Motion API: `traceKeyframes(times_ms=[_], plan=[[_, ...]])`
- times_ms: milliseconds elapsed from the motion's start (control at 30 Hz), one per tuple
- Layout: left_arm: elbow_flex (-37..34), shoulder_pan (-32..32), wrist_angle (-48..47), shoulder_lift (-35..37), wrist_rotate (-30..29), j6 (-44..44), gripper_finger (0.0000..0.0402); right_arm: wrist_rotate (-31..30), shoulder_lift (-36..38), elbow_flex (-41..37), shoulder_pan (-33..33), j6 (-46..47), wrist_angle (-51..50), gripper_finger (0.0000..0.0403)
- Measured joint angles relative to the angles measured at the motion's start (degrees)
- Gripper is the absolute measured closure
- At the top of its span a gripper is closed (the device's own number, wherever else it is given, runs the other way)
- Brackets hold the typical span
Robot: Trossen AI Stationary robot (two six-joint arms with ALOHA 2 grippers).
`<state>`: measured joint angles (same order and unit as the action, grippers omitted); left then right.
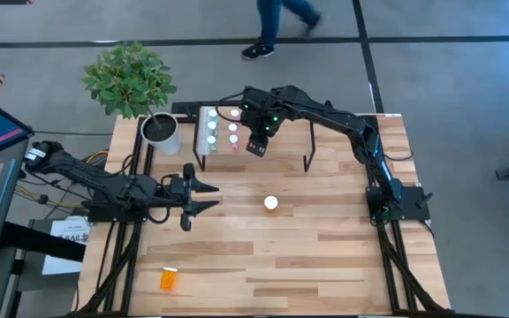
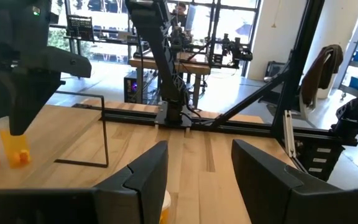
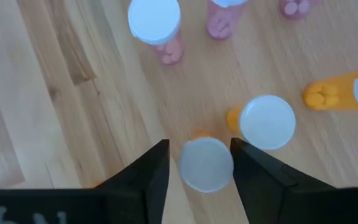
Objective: Pick and place medicine bottles onto shelf by color
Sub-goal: Put the small orange pill bottle on the shelf aligned with the other orange pill bottles
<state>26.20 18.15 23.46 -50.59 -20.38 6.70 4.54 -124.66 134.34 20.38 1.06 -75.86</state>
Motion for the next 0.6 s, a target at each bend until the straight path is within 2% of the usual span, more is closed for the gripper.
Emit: traceKeyframes(times_ms=[233,600], plan=[[0.00,0.00,0.00,0.00,0.01,0.00,0.0235,0.00,0.00,0.00,-0.02,0.00,1.99,0.0200],[-0.02,0.00,0.00,0.00,0.00,-0.12,0.0235,0.00,0.00,0.00,0.02,0.35,-1.64,0.0200]])
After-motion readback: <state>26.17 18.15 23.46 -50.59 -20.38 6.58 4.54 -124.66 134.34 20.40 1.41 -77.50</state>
